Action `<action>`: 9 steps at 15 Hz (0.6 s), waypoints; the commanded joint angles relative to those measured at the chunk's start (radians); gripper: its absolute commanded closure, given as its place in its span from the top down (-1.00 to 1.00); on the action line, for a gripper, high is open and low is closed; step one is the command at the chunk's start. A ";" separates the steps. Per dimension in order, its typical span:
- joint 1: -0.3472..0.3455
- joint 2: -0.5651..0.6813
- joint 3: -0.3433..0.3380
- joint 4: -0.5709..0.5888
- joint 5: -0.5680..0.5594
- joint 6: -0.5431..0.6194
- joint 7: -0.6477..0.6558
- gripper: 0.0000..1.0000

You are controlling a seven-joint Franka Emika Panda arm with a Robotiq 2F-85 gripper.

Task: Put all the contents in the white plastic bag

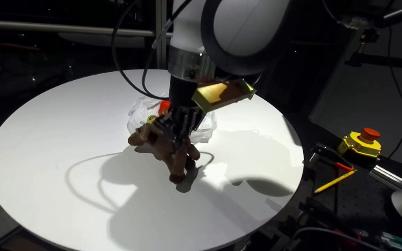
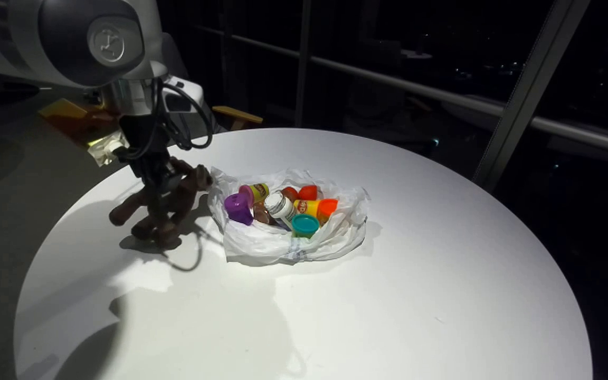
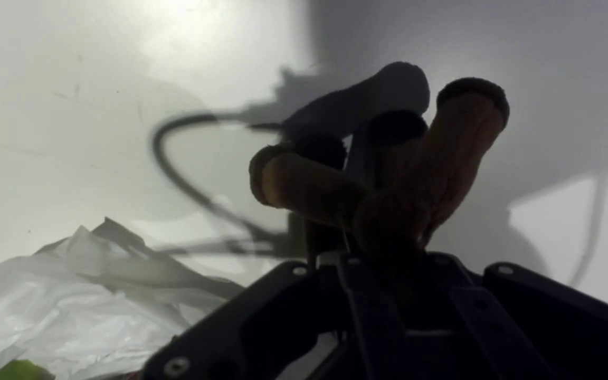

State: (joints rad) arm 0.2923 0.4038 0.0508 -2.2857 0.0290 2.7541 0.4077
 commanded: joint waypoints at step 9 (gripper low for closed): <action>-0.246 -0.180 0.116 0.086 0.524 -0.009 -0.273 -0.77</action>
State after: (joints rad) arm 0.0780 0.1788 0.1653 -2.2579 0.4666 2.7510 0.1612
